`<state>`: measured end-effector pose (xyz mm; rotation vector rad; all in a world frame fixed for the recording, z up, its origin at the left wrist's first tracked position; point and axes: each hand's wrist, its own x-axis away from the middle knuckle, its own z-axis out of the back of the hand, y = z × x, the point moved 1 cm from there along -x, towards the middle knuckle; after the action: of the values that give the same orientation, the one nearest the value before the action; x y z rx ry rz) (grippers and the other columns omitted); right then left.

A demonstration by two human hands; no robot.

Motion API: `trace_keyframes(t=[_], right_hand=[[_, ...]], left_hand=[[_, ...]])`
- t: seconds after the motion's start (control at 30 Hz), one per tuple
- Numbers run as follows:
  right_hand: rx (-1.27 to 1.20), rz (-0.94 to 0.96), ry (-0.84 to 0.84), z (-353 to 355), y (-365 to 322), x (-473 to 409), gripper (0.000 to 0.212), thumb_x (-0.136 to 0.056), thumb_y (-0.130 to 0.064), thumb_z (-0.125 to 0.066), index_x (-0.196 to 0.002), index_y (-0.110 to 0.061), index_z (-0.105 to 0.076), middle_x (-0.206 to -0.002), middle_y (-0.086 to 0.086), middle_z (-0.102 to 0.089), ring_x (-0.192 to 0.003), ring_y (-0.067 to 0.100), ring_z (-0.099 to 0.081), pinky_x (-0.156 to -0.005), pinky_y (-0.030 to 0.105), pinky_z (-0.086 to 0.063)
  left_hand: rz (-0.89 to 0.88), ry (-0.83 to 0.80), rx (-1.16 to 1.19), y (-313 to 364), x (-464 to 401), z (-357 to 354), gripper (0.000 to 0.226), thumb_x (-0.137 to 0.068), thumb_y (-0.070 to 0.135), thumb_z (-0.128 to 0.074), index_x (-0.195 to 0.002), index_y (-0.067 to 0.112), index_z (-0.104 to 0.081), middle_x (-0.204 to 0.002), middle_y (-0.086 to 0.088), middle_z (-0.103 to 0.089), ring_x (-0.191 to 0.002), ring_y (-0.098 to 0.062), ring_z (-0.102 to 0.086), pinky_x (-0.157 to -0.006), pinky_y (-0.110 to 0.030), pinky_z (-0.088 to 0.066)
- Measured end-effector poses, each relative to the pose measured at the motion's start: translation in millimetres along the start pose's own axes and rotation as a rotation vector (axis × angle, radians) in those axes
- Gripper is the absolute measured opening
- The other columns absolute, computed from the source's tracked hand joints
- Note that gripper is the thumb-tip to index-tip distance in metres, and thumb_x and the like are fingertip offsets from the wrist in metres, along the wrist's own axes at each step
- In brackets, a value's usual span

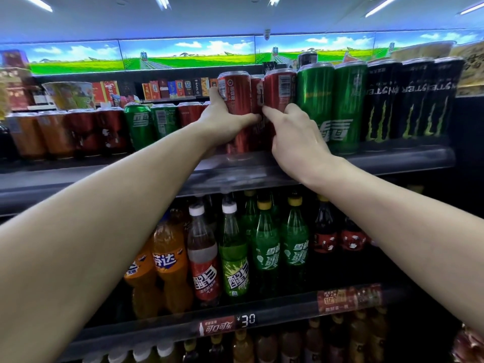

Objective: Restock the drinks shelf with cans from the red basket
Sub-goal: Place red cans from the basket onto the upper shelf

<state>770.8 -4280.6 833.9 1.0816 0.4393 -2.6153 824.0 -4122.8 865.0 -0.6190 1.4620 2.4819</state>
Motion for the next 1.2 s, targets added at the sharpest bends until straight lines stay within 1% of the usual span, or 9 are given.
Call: trace_keyframes(t=[0.1,0.23,0.33,0.47,0.77,0.87,1.0,1.07,1.2], right_hand=[[-0.029,0.006,0.014,-4.5,3.7,0.6,0.063,-0.099,0.002,-0.046,-0.156,-0.023,-0.038,-0.129,0.016,-0.048,-0.11,0.041,-0.059,-0.094,0.043,-0.049],[-0.041,0.031,0.041,-8.5,10.9,1.4,0.062,-0.101,0.001,-0.042,-0.158,-0.023,-0.036,-0.124,0.015,-0.048,-0.109,0.04,-0.058,-0.091,0.04,-0.048],[-0.058,0.036,0.033,-11.1,12.3,1.9,0.065,-0.101,0.002,-0.04,-0.16,-0.023,-0.029,-0.125,0.017,-0.049,-0.111,0.04,-0.057,-0.092,0.042,-0.048],[-0.051,0.026,0.033,-13.8,12.6,1.9,0.069,-0.1,0.004,-0.04,-0.162,-0.022,-0.024,-0.128,0.018,-0.049,-0.109,0.041,-0.058,-0.088,0.041,-0.047],[-0.029,0.007,0.002,-12.4,9.8,4.0,0.07,-0.099,0.005,-0.04,-0.162,-0.021,-0.023,-0.134,0.02,-0.044,-0.102,0.041,-0.058,-0.076,0.036,-0.038],[0.003,-0.033,-0.045,-9.4,6.4,2.5,0.075,-0.097,0.006,-0.043,-0.162,-0.02,-0.017,-0.147,0.02,-0.031,-0.102,0.041,-0.06,-0.074,0.038,-0.038],[0.041,-0.073,-0.112,-6.4,3.1,-1.7,0.08,-0.094,0.007,-0.046,-0.163,-0.018,-0.013,-0.155,0.023,-0.023,-0.116,0.046,-0.057,-0.082,0.04,-0.041],[0.045,-0.082,-0.126,-5.8,1.0,-1.1,0.082,-0.094,0.007,-0.048,-0.163,-0.018,-0.012,-0.156,0.024,-0.023,-0.12,0.046,-0.056,-0.091,0.043,-0.045],[0.055,-0.079,-0.126,-6.9,-1.5,0.7,0.081,-0.093,0.008,-0.05,-0.162,-0.015,-0.013,-0.155,0.026,-0.024,-0.116,0.045,-0.058,-0.089,0.042,-0.045]], left_hand=[[0.005,0.044,0.006,-3.1,-0.4,-0.6,0.106,-0.055,0.059,-0.086,-0.14,0.027,-0.031,-0.116,-0.003,-0.069,-0.102,-0.026,-0.073,-0.091,-0.048,-0.062],[-0.112,0.12,-0.101,0.4,6.8,-3.0,0.077,-0.073,0.05,-0.087,-0.132,0.026,-0.043,-0.109,0.007,-0.067,-0.1,-0.014,-0.069,-0.092,-0.036,-0.057],[-0.191,0.129,-0.139,2.2,9.9,-5.9,0.07,-0.08,0.047,-0.083,-0.132,0.025,-0.043,-0.104,0.012,-0.066,-0.095,-0.008,-0.068,-0.088,-0.032,-0.057],[-0.125,0.03,-0.133,0.3,-0.6,-8.0,0.091,-0.08,0.051,-0.08,-0.147,0.019,-0.028,-0.115,-0.001,-0.067,-0.103,-0.022,-0.071,-0.095,-0.044,-0.06],[0.036,-0.011,-0.128,-9.6,-24.8,-13.0,0.147,-0.047,0.085,-0.066,-0.156,0.015,0.001,-0.137,-0.015,-0.062,-0.115,-0.034,-0.068,-0.101,-0.05,-0.057],[0.09,-0.009,0.098,-10.6,-30.9,-21.1,0.143,-0.053,0.08,-0.075,-0.156,0.018,0.003,-0.131,-0.015,-0.066,-0.111,-0.034,-0.071,-0.098,-0.052,-0.057],[0.113,-0.034,0.339,-7.6,-35.3,-30.3,0.116,-0.066,0.065,-0.075,-0.153,0.027,-0.008,-0.117,-0.017,-0.072,-0.094,-0.034,-0.076,-0.085,-0.06,-0.061],[0.109,-0.055,0.398,-8.9,-37.8,-30.6,0.119,-0.071,0.065,-0.075,-0.157,0.028,-0.001,-0.125,-0.014,-0.067,-0.101,-0.034,-0.074,-0.089,-0.06,-0.06],[0.115,-0.08,0.358,-13.9,-41.1,-28.6,0.138,-0.05,0.077,-0.078,-0.158,0.035,-0.003,-0.138,-0.011,-0.061,-0.112,-0.033,-0.071,-0.095,-0.06,-0.057]])
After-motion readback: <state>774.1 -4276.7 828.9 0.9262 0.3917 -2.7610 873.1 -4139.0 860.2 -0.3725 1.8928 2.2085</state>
